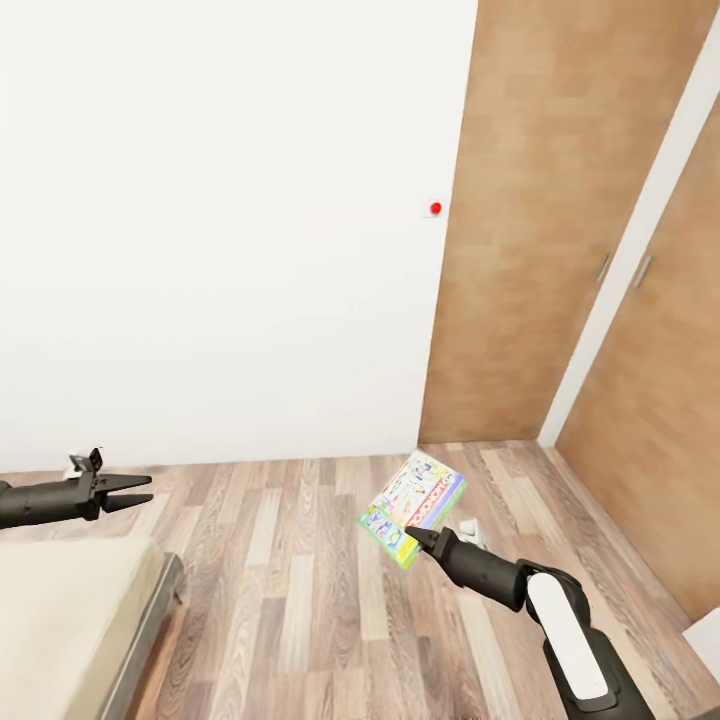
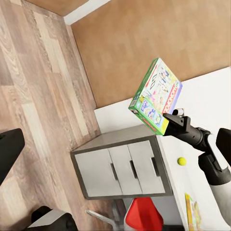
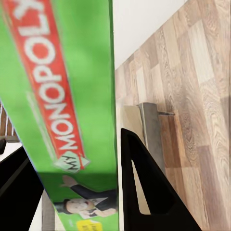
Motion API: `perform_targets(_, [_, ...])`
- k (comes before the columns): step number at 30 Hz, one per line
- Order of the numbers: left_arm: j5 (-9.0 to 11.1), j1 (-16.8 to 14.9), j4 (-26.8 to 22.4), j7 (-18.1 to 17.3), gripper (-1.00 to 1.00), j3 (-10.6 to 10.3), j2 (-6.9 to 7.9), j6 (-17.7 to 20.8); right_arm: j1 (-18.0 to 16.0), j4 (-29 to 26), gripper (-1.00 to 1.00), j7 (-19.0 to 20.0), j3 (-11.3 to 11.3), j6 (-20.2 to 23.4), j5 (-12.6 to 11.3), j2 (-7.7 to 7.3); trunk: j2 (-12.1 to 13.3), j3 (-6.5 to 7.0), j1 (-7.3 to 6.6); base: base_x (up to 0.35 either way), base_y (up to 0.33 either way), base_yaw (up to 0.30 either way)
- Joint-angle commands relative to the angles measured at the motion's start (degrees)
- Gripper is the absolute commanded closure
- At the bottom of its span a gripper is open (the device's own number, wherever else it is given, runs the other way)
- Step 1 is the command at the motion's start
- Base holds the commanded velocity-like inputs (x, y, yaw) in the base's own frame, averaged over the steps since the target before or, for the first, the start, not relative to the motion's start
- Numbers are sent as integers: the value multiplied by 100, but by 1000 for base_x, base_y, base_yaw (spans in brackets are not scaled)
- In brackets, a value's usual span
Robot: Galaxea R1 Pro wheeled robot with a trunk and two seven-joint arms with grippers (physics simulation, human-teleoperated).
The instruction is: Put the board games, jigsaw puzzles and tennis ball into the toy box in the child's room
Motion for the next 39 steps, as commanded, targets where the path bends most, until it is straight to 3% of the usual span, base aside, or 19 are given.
perform_targets(1, [22, -6, 1, -27, -100, -37, 9, 61, -7, 0, 100, 47, -11, 32, 14, 2, -13, -13, 3, -50, 0, -275])
perform_targets(15, [22, -6, 1, -27, -100, -37, 11, 61, -7, 0, 100, 47, -12, 32, 14, -6, -13, -13, 3, -30, 13, -275])
perform_targets(39, [22, -6, 1, -27, -100, -37, 11, 61, -7, 0, 100, 47, -14, 32, 15, -13, -13, -13, 3, -186, 145, -275])
